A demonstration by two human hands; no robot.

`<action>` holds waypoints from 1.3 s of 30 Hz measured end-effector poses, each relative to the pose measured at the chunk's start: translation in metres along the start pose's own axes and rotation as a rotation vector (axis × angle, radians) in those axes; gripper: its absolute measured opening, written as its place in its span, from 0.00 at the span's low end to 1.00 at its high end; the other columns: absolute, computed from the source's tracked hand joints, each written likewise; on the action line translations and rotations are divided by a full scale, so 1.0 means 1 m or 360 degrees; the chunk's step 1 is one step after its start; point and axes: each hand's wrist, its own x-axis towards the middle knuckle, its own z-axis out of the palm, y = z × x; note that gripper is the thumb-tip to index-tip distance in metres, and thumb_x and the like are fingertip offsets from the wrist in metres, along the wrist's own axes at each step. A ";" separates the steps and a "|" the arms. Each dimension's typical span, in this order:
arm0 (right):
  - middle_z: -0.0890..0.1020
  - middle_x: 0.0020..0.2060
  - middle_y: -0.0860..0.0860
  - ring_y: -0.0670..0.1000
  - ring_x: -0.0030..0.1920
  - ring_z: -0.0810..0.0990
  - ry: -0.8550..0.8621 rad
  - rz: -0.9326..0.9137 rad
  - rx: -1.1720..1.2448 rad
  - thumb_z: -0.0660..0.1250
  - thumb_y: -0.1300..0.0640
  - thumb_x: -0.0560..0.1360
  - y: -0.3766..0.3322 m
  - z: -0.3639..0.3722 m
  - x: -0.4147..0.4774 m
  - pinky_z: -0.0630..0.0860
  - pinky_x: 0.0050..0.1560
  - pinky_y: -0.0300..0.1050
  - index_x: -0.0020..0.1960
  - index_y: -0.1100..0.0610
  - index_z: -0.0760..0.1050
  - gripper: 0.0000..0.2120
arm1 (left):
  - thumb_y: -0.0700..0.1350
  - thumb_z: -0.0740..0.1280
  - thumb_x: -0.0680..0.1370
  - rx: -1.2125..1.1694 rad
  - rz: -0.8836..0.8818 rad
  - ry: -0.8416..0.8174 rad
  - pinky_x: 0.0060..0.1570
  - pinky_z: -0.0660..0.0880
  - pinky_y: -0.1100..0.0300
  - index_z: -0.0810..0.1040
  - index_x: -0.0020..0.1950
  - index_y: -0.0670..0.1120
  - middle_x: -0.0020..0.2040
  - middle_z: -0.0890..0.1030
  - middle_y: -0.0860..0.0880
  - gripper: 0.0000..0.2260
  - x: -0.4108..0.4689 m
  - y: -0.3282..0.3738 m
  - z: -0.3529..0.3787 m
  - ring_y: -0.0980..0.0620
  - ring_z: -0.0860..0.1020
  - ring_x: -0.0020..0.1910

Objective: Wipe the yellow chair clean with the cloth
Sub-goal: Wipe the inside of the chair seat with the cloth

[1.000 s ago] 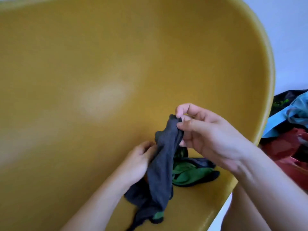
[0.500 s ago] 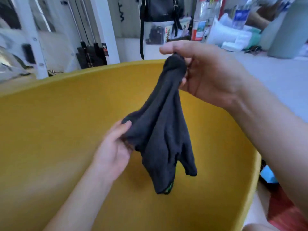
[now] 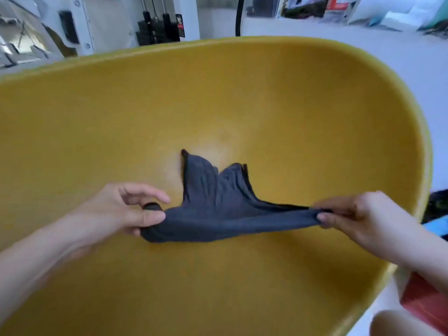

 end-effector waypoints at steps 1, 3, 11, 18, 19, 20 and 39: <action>0.81 0.30 0.40 0.41 0.28 0.76 -0.0001 -0.0032 -0.0106 0.57 0.35 0.75 0.001 0.002 -0.009 0.70 0.31 0.34 0.40 0.38 0.77 0.14 | 0.61 0.82 0.44 0.0083 0.0010 -0.0059 0.24 0.74 0.63 0.86 0.37 0.48 0.34 0.81 0.46 0.28 -0.006 0.001 -0.002 0.54 0.77 0.27; 0.80 0.27 0.40 0.41 0.26 0.77 0.0086 -0.0038 0.0104 0.62 0.37 0.75 -0.008 -0.009 -0.019 0.70 0.28 0.35 0.42 0.41 0.78 0.11 | 0.61 0.82 0.39 0.0059 0.0096 -0.0065 0.20 0.72 0.63 0.85 0.30 0.45 0.29 0.81 0.45 0.29 -0.012 0.007 -0.008 0.53 0.75 0.22; 0.78 0.35 0.52 0.46 0.34 0.77 0.0188 0.0337 0.1321 0.64 0.56 0.78 -0.010 -0.046 0.055 0.75 0.27 0.35 0.40 0.54 0.75 0.08 | 0.39 0.74 0.66 -0.0543 0.0366 0.0376 0.32 0.77 0.70 0.86 0.41 0.50 0.31 0.82 0.56 0.08 0.032 0.035 -0.009 0.61 0.80 0.31; 0.81 0.36 0.51 0.48 0.35 0.77 0.0087 0.0155 0.0478 0.68 0.61 0.76 0.019 -0.018 0.074 0.73 0.38 0.34 0.42 0.50 0.78 0.07 | 0.55 0.81 0.58 -0.0079 0.0081 0.0068 0.41 0.80 0.65 0.87 0.41 0.50 0.42 0.86 0.50 0.16 0.057 -0.004 -0.018 0.54 0.83 0.41; 0.83 0.40 0.49 0.48 0.40 0.80 -0.0214 0.0181 0.0173 0.70 0.57 0.76 0.017 -0.012 0.061 0.73 0.42 0.37 0.43 0.47 0.79 0.05 | 0.54 0.78 0.62 0.0218 -0.0068 -0.0039 0.42 0.80 0.64 0.87 0.40 0.50 0.42 0.86 0.51 0.11 0.053 -0.016 -0.020 0.54 0.84 0.43; 0.84 0.46 0.45 0.48 0.48 0.81 -0.0521 0.0232 -0.0120 0.70 0.52 0.75 0.014 -0.001 0.047 0.74 0.48 0.38 0.46 0.45 0.80 0.02 | 0.52 0.76 0.67 0.0578 -0.0163 -0.0083 0.44 0.78 0.64 0.87 0.38 0.51 0.40 0.86 0.52 0.05 0.050 -0.030 -0.021 0.53 0.84 0.44; 0.75 0.41 0.48 0.54 0.44 0.76 0.0168 0.0273 -0.0848 0.57 0.43 0.70 0.000 0.085 -0.070 0.66 0.41 0.51 0.40 0.44 0.80 0.13 | 0.65 0.44 0.76 0.1518 0.0825 -0.0512 0.70 0.54 0.50 0.56 0.73 0.69 0.75 0.54 0.63 0.24 0.045 -0.081 0.163 0.56 0.52 0.74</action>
